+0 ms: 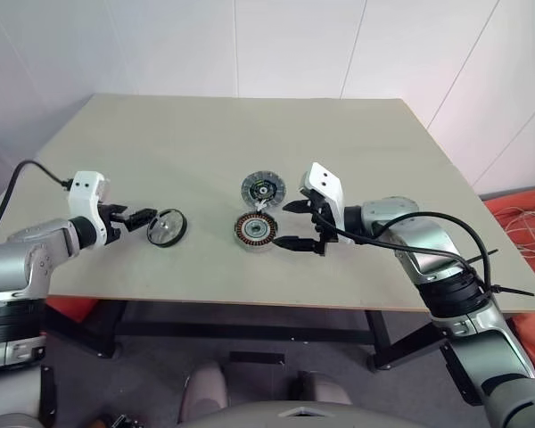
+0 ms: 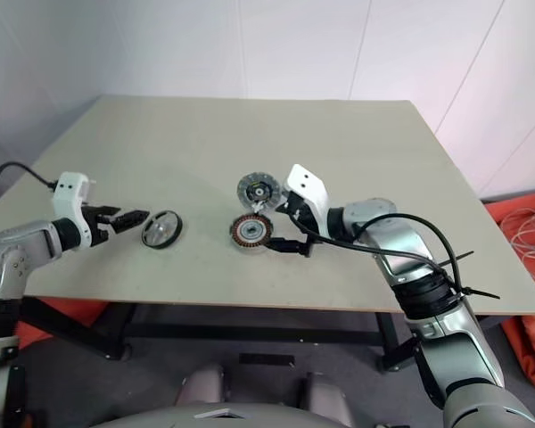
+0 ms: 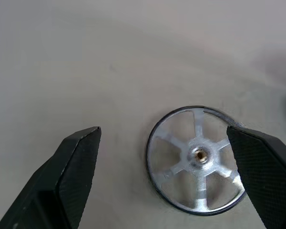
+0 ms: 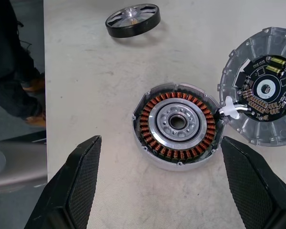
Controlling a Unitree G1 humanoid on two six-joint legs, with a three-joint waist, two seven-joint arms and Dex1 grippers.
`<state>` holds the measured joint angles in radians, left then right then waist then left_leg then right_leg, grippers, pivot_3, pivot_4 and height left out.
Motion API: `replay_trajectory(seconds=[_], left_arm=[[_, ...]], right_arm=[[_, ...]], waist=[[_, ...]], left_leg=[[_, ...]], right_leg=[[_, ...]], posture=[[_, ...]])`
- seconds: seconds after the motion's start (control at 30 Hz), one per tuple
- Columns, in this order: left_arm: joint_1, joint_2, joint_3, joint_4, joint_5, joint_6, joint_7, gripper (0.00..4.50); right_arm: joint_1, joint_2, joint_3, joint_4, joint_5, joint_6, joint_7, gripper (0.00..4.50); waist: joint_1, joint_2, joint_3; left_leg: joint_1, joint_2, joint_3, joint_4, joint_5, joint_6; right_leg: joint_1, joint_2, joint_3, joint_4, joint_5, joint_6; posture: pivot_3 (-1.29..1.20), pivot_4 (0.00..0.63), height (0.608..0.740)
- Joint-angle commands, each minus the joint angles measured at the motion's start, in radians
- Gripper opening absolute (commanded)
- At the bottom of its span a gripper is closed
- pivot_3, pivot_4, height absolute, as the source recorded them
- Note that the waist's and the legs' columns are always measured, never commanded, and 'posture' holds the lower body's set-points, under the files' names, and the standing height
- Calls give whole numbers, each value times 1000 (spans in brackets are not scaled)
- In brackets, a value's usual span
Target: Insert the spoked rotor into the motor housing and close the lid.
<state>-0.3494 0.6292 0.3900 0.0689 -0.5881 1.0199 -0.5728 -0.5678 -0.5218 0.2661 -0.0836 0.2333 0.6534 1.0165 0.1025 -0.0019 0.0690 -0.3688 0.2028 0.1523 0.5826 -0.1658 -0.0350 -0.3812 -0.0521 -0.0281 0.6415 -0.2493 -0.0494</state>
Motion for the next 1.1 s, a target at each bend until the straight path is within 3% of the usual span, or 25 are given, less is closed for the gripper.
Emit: replay_trajectory(seconds=[0.03,0.47,0.83,1.1], left_arm=[[-7,-52,114,-10,-133,156,38,4500],[40,-173,280,-40,-284,402,189,4500],[43,-247,439,-77,-422,396,256,4500],[96,-247,453,-88,-474,383,290,4500]], right_arm=[[-14,4,1,1,-6,-36,-5,4493],[-16,-1,-9,8,-2,-44,-9,4493],[-17,-4,-17,8,-2,-43,-19,4493],[-24,-3,-12,15,-2,-46,-19,4493]], waist=[[0,0,0],[1,0,0],[1,0,0],[0,0,0]], left_leg=[[0,0,0,0,0,0],[1,0,-1,1,-2,3],[3,0,-1,1,-2,4],[3,0,-1,1,-3,4]], right_leg=[[0,0,0,0,0,0],[2,0,-1,0,0,0],[6,0,-1,-1,0,0],[6,0,-1,-2,0,1]], posture=[[0,0,740],[0,0,740],[0,0,740],[0,0,740]])
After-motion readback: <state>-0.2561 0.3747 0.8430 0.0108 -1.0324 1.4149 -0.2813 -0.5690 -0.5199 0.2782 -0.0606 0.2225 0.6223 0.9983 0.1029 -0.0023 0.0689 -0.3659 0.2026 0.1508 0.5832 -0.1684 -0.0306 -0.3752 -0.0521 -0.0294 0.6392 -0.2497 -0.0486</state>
